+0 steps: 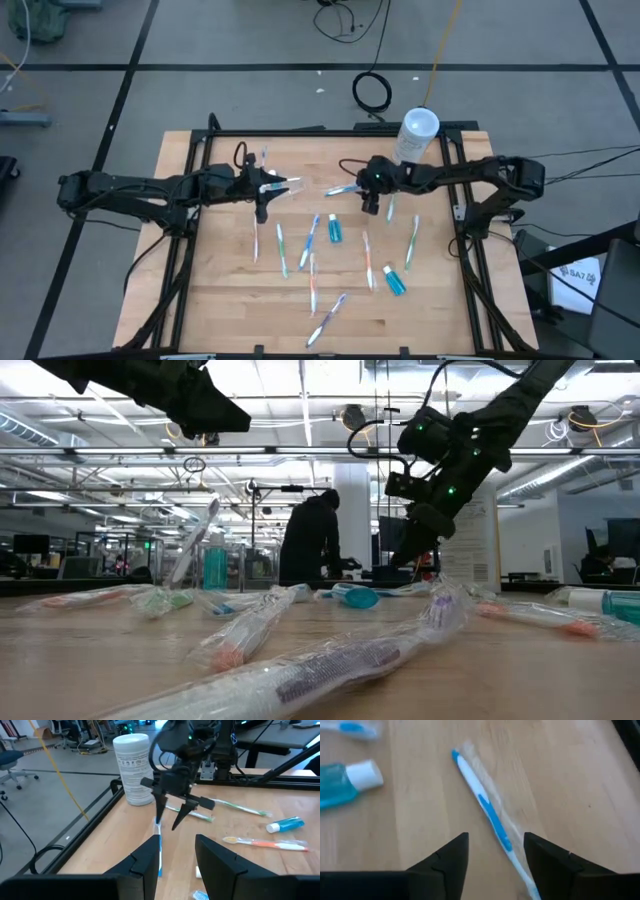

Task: Pick & Place toothbrushing station
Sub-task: Put the top blue toothbrush into the right compartment of the transparent organizer

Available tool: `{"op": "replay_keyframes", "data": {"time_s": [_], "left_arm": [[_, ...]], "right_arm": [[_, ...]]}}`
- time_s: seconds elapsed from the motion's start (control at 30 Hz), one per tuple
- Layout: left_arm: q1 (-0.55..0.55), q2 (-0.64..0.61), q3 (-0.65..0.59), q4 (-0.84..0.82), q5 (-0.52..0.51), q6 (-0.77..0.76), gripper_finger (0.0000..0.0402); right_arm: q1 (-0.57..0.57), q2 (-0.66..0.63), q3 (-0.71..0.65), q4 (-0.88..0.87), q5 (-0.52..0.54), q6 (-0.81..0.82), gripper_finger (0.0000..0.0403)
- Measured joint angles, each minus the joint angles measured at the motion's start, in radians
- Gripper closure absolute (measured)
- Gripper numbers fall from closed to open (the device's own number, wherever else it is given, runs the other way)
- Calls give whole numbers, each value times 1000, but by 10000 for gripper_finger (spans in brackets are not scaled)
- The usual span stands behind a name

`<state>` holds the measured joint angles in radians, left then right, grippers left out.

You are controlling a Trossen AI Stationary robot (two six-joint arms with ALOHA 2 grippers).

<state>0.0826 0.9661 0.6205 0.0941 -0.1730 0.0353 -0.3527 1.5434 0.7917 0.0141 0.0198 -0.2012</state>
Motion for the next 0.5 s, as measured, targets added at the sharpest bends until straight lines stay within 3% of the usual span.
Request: {"op": "replay_keyframes", "data": {"time_s": [0.23, 0.5], "left_arm": [[-1, 0, 0, 5, 0, 0, 270], [-1, 0, 0, 4, 0, 2, 270]], "right_arm": [[-28, 81, 5, 27, -20, -78, 174], [-79, 170, 5, 42, -8, -89, 186]]}}
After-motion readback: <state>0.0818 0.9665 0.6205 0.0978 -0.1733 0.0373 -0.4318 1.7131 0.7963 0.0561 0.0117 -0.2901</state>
